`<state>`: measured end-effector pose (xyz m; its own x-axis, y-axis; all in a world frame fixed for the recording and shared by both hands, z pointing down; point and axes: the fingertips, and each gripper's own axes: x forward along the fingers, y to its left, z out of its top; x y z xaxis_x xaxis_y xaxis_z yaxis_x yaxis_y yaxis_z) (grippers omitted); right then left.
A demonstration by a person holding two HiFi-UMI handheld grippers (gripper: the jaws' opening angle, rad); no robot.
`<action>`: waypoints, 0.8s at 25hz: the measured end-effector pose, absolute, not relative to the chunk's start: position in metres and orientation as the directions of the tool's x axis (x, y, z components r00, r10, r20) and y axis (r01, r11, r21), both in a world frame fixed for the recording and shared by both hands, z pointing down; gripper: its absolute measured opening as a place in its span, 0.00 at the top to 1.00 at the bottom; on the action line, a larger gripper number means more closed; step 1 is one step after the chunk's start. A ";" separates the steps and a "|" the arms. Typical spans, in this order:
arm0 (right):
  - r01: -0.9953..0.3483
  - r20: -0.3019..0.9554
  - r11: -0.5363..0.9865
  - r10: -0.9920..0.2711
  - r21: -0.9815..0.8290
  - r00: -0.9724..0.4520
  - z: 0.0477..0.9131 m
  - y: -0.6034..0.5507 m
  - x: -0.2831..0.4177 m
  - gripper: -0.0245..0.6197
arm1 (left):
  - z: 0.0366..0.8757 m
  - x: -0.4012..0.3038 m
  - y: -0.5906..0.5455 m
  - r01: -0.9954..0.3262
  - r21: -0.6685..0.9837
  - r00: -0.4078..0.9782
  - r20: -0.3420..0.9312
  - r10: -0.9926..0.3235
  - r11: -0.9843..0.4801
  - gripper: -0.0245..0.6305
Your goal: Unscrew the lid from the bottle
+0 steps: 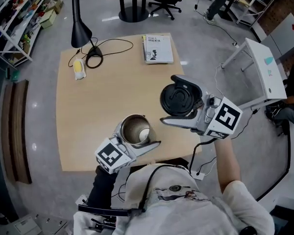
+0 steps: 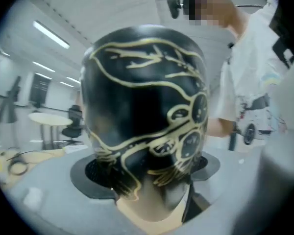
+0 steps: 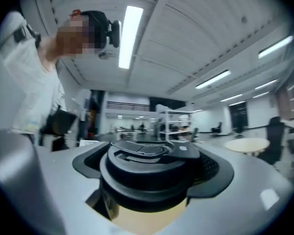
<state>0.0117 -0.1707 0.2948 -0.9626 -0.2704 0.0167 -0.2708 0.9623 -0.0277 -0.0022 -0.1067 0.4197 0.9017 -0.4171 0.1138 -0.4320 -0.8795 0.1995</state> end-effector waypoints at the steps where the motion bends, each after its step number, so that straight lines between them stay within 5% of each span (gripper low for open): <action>1: -0.413 0.029 0.910 -0.412 -0.024 -0.911 0.308 -0.188 0.028 0.18 | 0.425 -0.031 -0.126 -0.570 0.216 0.822 0.136 -0.554 -0.793 0.33; 4: -0.738 0.042 0.674 -0.737 -0.032 -0.674 0.345 -0.220 0.073 0.19 | 0.439 -0.140 -0.167 -0.915 0.152 0.400 0.241 -0.884 -0.373 0.33; 6: -0.855 0.054 0.518 -0.854 -0.025 -0.518 0.366 -0.227 0.096 0.19 | 0.442 -0.205 -0.173 -0.994 0.063 0.102 0.270 -0.958 -0.088 0.33; 8: -0.901 0.063 0.433 -0.899 -0.034 -0.434 0.379 -0.223 0.106 0.19 | 0.438 -0.238 -0.169 -0.999 0.027 -0.033 0.265 -0.964 0.042 0.33; 20: -0.910 0.057 0.415 -0.909 0.023 -0.413 0.373 -0.212 0.103 0.19 | 0.414 -0.207 -0.168 -0.996 -0.021 0.078 0.213 -0.974 -0.084 0.33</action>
